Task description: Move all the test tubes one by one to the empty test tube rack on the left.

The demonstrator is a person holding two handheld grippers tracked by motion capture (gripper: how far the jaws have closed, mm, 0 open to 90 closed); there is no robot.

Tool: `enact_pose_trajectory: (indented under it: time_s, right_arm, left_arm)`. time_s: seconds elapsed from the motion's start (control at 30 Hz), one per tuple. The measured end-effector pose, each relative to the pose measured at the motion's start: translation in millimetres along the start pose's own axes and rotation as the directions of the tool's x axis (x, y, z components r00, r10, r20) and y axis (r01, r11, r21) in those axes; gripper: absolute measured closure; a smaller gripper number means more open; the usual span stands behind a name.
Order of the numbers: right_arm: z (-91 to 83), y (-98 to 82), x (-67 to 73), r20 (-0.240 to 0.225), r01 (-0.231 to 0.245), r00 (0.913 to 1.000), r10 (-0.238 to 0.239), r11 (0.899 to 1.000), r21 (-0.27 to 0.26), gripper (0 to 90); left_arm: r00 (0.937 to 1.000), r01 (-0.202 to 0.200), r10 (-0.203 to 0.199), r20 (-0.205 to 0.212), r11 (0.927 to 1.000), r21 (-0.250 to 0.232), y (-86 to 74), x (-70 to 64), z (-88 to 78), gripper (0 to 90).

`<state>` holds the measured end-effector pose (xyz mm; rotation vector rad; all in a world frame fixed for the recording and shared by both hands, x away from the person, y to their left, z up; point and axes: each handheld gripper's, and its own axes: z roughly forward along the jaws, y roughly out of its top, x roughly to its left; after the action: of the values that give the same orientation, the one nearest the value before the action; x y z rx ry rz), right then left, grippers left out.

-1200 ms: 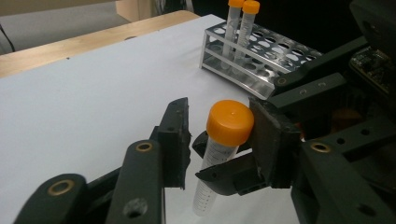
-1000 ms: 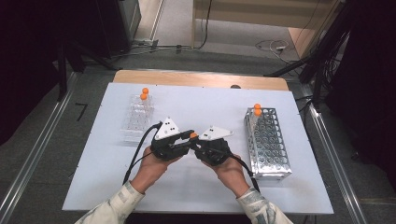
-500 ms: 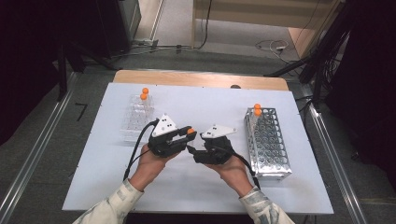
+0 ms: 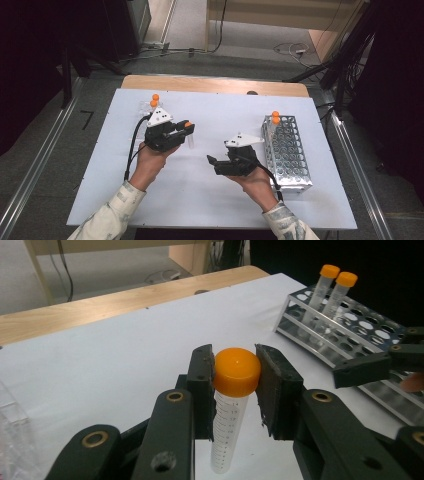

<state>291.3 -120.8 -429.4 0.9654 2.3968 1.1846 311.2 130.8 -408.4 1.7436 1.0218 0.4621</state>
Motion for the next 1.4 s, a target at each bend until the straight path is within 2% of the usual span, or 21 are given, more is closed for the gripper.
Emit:
enact_pose_trajectory:
  time_s: [0.47, 0.87, 1.17, 1.4]
  right_arm:
    - [-8.6, -3.3, -10.1, 0.031, -0.02, 0.9993, 0.02, 1.0, -0.006, 16.7]
    - [-12.1, -5.4, -14.1, 0.038, -0.031, 0.9988, 0.031, 0.999, -0.011, 16.6]
    - [-12.9, -5.3, -15.0, 0.038, -0.035, 0.9986, 0.036, 0.999, -0.018, 16.7]
    - [-13.7, -5.2, -15.5, 0.041, -0.036, 0.9985, 0.037, 0.999, -0.021, 16.8]
  left_arm:
    - [0.9982, 0.01, -0.01, -0.059, 0.9999, -0.014, 10.7, 18.0, -10.9, 70.1]
    - [0.9918, 0.037, -0.043, -0.121, 0.9981, -0.05, 24.3, 39.4, -24.2, 70.2]
    - [0.9792, 0.055, -0.067, -0.192, 0.9961, -0.069, 31.3, 60.6, -33.4, 70.2]
    - [0.9616, 0.057, -0.076, -0.264, 0.9953, -0.079, 35.0, 76.0, -37.7, 70.2]
